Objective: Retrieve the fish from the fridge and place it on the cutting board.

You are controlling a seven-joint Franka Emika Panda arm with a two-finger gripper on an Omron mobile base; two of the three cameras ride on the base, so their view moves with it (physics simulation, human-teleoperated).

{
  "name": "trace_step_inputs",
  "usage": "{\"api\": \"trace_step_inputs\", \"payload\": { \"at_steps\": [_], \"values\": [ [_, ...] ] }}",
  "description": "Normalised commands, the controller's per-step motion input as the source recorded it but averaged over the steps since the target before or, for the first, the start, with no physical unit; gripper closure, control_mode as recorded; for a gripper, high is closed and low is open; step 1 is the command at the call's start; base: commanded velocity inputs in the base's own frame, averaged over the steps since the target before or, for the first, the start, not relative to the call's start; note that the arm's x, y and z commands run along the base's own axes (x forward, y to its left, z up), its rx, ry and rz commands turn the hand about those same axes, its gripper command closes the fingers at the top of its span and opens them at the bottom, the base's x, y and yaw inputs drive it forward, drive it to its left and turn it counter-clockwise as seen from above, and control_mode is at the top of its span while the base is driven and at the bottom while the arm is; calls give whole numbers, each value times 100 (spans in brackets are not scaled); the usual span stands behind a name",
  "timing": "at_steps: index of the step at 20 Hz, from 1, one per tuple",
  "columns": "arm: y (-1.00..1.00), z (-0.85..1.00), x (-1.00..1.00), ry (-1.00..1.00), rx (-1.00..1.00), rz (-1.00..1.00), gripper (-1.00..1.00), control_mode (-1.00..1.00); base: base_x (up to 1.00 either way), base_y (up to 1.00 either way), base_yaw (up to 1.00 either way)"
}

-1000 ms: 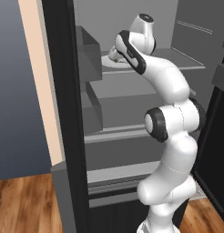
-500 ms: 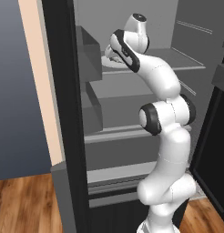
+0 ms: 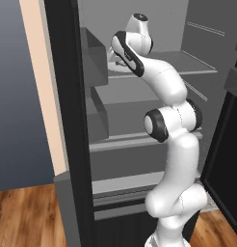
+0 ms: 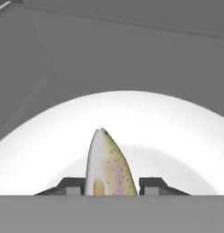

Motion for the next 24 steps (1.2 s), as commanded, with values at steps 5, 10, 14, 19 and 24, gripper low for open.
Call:
{"api": "trace_step_inputs", "payload": {
  "at_steps": [5,10,14,19,24],
  "values": [
    [0,-15,-7,0,0,0,100,-100,0,0,0],
    [0,0,-14,-2,0,0,100,-100,0,0,0],
    [0,3,-55,-21,0,0,100,-100,0,0,0],
    [0,8,-63,-20,0,0,100,-100,0,0,0],
    [-4,8,-85,-24,0,0,100,-100,0,0,0]
  ]
}}
